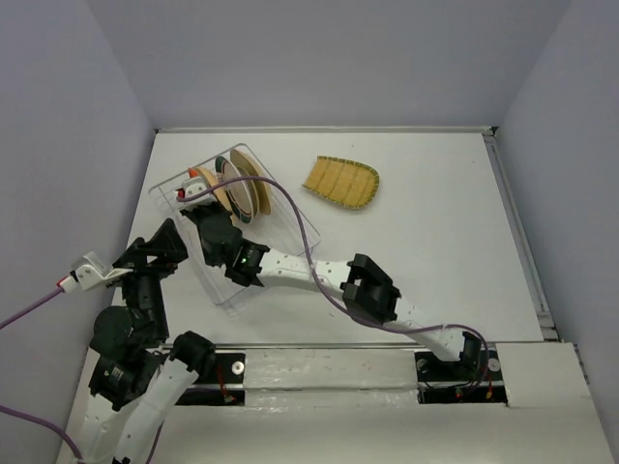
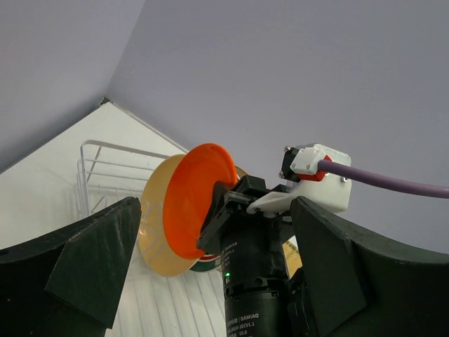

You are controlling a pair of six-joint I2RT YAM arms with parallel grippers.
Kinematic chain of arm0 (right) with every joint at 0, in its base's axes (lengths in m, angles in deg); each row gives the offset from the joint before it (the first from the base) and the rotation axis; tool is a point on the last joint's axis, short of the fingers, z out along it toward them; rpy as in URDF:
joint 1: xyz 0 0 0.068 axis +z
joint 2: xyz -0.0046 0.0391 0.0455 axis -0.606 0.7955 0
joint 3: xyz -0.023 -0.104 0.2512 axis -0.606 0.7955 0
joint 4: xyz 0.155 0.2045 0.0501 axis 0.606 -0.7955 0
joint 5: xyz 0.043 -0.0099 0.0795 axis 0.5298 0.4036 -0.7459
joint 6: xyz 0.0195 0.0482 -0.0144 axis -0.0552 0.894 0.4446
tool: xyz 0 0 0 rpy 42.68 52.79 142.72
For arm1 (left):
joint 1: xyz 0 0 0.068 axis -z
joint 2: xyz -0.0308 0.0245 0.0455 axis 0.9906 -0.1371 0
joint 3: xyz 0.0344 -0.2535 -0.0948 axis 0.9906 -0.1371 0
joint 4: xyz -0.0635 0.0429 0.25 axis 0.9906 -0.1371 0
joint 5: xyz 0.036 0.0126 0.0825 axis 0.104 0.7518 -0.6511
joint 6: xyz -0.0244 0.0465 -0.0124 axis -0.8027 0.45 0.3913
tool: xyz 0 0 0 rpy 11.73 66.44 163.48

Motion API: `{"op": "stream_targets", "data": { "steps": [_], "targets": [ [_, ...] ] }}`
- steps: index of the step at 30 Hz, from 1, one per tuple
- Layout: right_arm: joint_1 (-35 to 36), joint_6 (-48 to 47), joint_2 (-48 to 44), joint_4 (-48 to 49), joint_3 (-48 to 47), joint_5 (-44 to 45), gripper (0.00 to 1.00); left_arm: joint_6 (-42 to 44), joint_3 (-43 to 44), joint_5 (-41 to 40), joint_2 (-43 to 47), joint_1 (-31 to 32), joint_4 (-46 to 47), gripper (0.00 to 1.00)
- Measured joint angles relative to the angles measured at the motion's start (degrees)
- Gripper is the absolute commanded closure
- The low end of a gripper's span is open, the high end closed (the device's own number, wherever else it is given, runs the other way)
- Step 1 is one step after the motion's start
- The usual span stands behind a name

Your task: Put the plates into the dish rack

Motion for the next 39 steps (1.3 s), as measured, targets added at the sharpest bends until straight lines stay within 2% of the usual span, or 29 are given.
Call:
{"op": "stream_targets", "data": {
  "steps": [16, 19, 22, 27, 30, 36, 39],
  "targets": [
    [-2.34, 5.01, 3.8, -3.06, -2.62, -1.86, 0.93, 0.0, 0.0, 0.0, 0.02, 0.0, -0.11, 0.01],
    [-2.69, 6.51, 3.82, -3.96, -3.15, -2.51, 0.88, 0.0, 0.0, 0.0, 0.02, 0.04, -0.11, 0.01],
    [-2.99, 7.93, 3.82, -4.85, -3.67, -3.45, 0.93, 0.0, 0.0, 0.0, 0.02, 0.04, -0.13, 0.01],
    [-3.26, 8.57, 3.82, -5.73, -4.22, -4.09, 0.93, 0.0, 0.0, 0.02, 0.02, 0.04, -0.11, 0.01],
    [-3.26, 6.43, 3.82, -5.4, -4.11, -3.96, 0.93, 0.0, 0.0, 0.02, 0.02, 0.07, -0.11, 0.01],
    [-3.17, -5.64, 3.58, 0.92, -0.37, -3.65, 0.93, 0.0, 0.0, 0.02, 0.02, 0.37, -0.11, 0.01],
    [-3.17, -8.02, 2.1, 2.43, 2.71, -3.85, 0.93, 0.0, 0.0, 0.0, 0.02, 0.39, -0.11, 0.01]
  ]
}}
